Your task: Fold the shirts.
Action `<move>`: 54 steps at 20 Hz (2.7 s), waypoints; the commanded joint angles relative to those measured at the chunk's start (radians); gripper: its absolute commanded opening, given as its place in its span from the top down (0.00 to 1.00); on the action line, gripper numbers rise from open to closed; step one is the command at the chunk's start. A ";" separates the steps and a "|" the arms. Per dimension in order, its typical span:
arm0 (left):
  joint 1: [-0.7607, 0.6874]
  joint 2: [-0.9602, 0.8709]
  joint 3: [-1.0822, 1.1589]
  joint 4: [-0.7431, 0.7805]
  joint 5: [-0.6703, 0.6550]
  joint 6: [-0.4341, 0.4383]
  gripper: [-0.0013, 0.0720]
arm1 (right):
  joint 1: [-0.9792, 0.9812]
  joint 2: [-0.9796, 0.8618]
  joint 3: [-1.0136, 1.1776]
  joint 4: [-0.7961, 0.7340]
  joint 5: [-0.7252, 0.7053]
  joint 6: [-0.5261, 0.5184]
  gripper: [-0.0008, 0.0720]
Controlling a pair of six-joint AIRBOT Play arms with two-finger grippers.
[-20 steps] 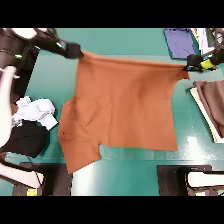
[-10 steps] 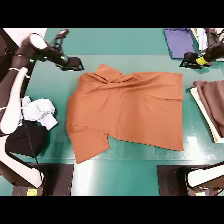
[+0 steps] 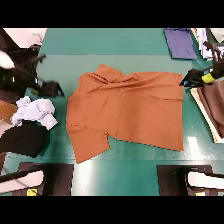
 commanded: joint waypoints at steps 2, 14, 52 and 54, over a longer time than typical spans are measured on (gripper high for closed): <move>0.013 0.245 -0.445 0.002 0.111 0.007 0.15 | -0.003 0.141 -0.208 0.024 -0.055 -0.040 0.53; 0.013 0.166 -0.590 -0.202 0.351 -0.008 0.15 | -0.003 0.282 -0.298 0.024 -0.051 -0.068 0.53; 0.013 0.370 -0.236 -0.204 0.251 0.062 0.95 | -0.137 0.509 -0.738 -0.080 -0.080 0.002 0.97; 0.013 0.420 -0.048 -0.204 0.245 0.062 0.95 | -0.093 0.559 -0.523 -0.082 -0.090 0.032 0.97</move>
